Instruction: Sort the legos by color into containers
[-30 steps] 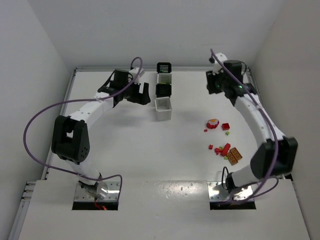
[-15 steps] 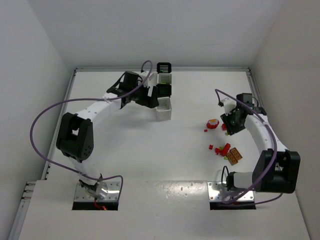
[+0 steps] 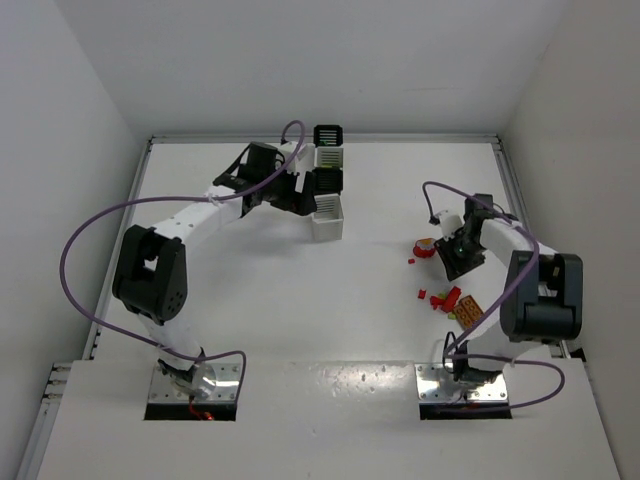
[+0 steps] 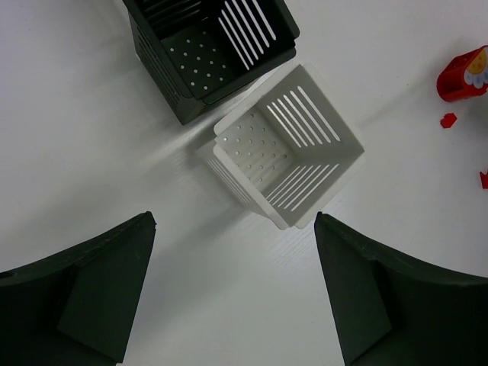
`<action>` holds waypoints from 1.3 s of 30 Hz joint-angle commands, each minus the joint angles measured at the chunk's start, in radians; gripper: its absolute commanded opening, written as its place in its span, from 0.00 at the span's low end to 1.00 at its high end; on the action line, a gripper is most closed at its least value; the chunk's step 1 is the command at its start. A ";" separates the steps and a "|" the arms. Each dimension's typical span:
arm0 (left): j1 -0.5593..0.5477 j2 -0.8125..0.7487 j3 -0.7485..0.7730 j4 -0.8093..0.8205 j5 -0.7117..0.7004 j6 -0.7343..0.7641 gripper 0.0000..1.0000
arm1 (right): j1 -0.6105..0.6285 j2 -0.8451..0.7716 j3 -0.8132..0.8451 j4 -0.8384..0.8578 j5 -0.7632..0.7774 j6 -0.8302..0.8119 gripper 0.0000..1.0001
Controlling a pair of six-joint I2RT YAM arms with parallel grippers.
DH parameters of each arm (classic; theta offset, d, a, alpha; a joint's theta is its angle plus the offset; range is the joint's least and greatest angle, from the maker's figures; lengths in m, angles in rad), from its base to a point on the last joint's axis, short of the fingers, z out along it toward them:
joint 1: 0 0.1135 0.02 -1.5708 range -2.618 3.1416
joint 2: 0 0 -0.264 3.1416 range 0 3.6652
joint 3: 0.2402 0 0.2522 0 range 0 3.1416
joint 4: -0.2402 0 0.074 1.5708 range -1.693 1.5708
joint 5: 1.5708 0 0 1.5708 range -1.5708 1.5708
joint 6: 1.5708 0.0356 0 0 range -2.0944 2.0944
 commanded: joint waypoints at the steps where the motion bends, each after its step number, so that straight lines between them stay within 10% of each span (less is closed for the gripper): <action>1: 0.001 -0.034 0.010 0.028 -0.013 -0.008 0.91 | -0.006 0.052 0.029 0.073 -0.025 -0.013 0.42; 27: 0.001 -0.007 0.028 0.028 -0.022 -0.017 0.91 | -0.015 0.293 0.167 0.184 0.049 0.060 0.49; 39: 0.001 -0.007 0.019 0.028 -0.013 -0.007 0.90 | -0.015 0.278 0.135 0.171 0.028 0.050 0.17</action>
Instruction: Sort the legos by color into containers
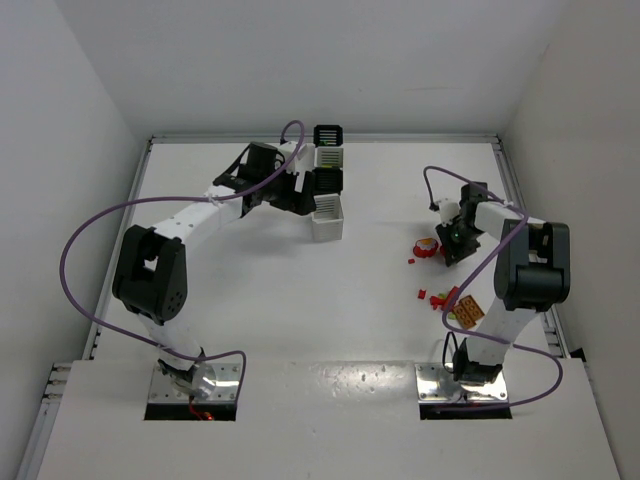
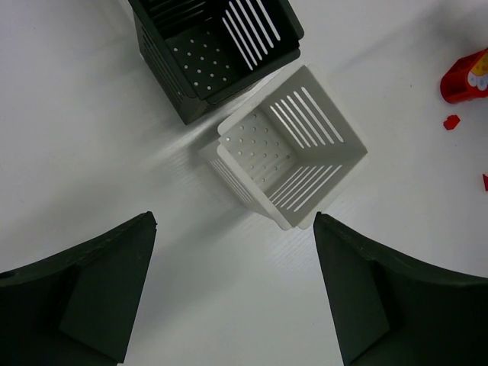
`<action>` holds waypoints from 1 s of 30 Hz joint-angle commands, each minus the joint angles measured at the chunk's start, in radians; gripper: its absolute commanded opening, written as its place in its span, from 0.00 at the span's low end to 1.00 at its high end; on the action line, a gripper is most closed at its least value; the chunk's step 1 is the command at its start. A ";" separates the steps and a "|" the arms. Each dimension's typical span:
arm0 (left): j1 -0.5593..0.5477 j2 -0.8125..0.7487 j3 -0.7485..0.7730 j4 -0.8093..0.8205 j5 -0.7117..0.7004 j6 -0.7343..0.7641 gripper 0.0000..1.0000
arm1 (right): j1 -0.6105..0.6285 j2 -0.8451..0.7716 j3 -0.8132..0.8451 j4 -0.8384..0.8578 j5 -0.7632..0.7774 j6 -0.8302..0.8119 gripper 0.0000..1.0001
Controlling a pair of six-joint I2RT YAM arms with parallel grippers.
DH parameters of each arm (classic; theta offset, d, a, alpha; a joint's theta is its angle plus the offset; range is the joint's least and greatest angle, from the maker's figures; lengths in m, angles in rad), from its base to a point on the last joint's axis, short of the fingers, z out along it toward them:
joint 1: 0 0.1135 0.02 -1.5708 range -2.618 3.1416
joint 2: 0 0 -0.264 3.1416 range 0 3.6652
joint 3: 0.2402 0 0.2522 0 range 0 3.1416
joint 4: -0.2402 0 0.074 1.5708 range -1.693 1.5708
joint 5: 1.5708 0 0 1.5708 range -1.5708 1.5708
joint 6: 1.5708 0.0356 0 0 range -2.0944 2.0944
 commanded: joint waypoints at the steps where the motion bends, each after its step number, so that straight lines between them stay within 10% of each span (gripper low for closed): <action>1: 0.001 -0.007 0.019 0.028 0.048 0.012 0.90 | -0.003 0.013 -0.024 0.068 -0.003 -0.016 0.15; 16: -0.102 -0.017 -0.108 0.164 0.253 -0.009 0.83 | 0.023 -0.289 0.363 -0.119 -0.462 0.232 0.05; 30: 0.184 -0.125 -0.171 0.259 0.276 -0.201 0.86 | 0.370 0.221 0.876 0.258 -0.401 0.530 0.01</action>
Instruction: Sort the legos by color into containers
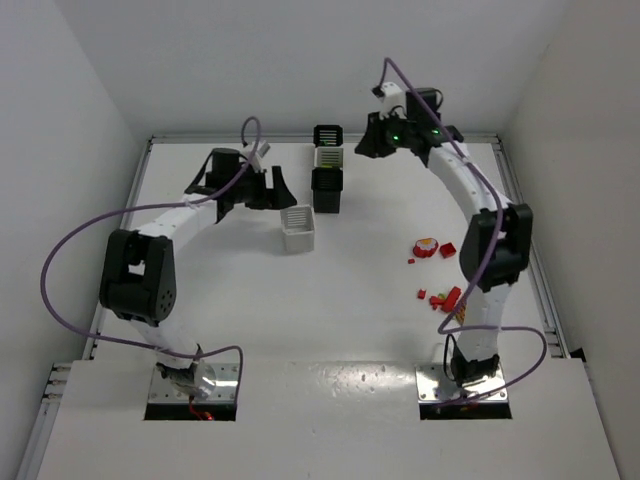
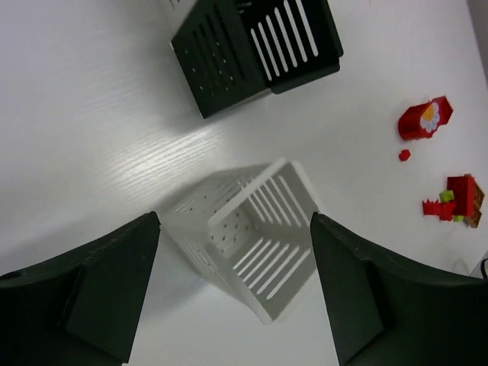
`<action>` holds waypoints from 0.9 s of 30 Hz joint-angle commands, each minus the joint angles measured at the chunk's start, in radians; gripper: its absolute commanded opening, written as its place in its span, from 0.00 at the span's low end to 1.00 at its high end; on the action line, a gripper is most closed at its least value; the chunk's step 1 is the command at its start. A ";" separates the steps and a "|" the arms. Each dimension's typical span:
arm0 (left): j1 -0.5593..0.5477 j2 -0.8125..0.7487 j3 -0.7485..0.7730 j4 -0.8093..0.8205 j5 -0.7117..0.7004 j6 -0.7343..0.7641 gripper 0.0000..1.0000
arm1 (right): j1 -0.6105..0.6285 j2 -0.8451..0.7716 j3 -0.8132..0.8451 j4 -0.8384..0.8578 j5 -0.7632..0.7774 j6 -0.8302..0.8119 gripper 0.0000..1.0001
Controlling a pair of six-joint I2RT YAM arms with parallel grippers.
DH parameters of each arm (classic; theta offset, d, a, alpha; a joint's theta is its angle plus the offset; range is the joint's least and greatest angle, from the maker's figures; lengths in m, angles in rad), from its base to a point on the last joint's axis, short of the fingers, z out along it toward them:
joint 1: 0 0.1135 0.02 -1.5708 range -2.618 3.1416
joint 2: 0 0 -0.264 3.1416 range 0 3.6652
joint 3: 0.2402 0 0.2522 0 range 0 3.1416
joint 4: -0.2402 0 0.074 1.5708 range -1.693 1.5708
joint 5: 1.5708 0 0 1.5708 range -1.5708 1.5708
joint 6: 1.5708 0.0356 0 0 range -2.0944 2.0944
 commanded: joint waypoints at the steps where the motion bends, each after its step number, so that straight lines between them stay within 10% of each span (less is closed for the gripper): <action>1: 0.041 -0.122 -0.025 0.086 0.129 -0.029 0.86 | 0.073 0.099 0.179 0.088 0.049 0.051 0.01; 8: -0.036 -0.177 -0.014 0.103 0.268 0.008 0.85 | 0.128 0.208 0.261 0.119 0.139 0.073 0.00; 18: -0.047 -0.211 -0.040 -0.118 -0.320 0.082 0.74 | 0.150 0.297 0.295 0.108 0.208 0.028 0.00; 27: -0.056 -0.159 -0.012 -0.159 -0.381 0.103 0.67 | 0.168 0.391 0.349 0.117 0.237 0.005 0.00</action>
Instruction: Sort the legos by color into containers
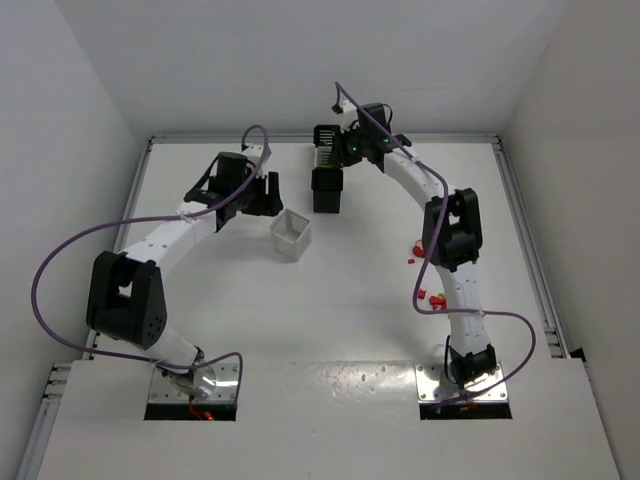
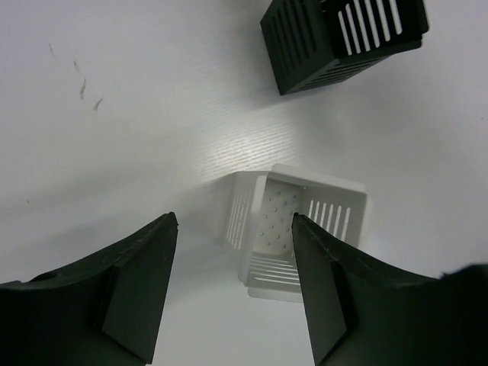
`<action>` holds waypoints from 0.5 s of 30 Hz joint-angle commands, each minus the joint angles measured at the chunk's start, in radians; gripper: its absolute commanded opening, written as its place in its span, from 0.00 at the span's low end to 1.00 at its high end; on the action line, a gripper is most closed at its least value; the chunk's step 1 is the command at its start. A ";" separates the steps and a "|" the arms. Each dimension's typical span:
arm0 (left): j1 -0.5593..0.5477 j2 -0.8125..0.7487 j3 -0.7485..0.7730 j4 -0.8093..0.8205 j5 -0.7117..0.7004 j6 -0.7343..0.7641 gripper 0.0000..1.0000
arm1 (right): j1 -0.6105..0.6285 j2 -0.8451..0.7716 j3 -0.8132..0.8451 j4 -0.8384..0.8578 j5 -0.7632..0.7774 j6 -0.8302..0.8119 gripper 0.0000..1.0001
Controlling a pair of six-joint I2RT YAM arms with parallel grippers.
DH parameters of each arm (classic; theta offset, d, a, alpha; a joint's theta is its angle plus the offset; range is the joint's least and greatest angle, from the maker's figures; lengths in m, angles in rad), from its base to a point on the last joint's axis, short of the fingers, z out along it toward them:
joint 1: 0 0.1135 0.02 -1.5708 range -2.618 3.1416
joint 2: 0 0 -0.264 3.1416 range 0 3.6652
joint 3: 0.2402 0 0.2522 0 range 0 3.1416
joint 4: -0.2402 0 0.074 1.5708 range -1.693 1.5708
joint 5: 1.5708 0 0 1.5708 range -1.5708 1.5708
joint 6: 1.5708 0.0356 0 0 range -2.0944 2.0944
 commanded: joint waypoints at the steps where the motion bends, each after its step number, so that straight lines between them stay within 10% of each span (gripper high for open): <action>1: -0.002 0.027 0.026 -0.021 -0.044 0.019 0.67 | 0.009 0.010 0.069 0.049 0.025 -0.018 0.00; 15: -0.053 0.144 0.086 -0.042 -0.110 0.031 0.61 | 0.027 0.064 0.107 0.068 0.075 -0.037 0.45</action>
